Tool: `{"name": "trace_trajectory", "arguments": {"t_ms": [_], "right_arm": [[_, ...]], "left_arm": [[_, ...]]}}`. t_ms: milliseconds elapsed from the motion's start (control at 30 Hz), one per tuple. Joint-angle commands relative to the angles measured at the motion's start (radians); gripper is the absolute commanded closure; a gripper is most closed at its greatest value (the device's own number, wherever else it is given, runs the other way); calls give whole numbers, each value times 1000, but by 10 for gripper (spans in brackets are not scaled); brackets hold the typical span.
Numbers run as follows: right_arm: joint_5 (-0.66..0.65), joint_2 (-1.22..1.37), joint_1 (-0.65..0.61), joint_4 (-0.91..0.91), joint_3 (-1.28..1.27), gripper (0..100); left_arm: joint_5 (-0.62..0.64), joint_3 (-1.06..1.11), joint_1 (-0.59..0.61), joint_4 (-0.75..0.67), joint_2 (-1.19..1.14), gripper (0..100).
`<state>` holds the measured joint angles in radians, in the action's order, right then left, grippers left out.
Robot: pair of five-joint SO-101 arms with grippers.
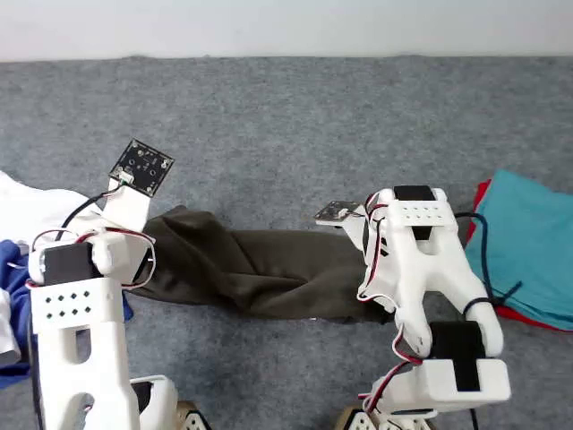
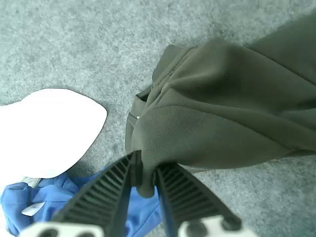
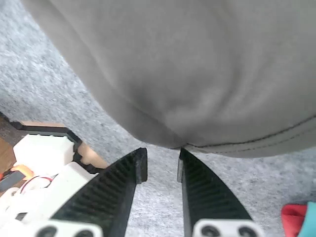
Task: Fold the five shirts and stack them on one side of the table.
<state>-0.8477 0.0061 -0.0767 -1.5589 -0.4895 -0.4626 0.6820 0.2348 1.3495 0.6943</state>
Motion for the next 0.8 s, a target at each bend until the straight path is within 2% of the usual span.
{"name": "trace_trajectory", "arguments": {"t_ms": [0,233,467,767], "right_arm": [[-12,-4,-22,33,-6,887],[-12,-4,-93,177,-101,887],[-15,12,-61,252,-150,887],[-17,219,22,251,-140,890]], "left_arm": [[5,-2,-6,-35,5,986],[6,-2,-6,-37,5,986],[6,-2,-2,-32,5,986],[6,-2,0,-32,5,986]]}}
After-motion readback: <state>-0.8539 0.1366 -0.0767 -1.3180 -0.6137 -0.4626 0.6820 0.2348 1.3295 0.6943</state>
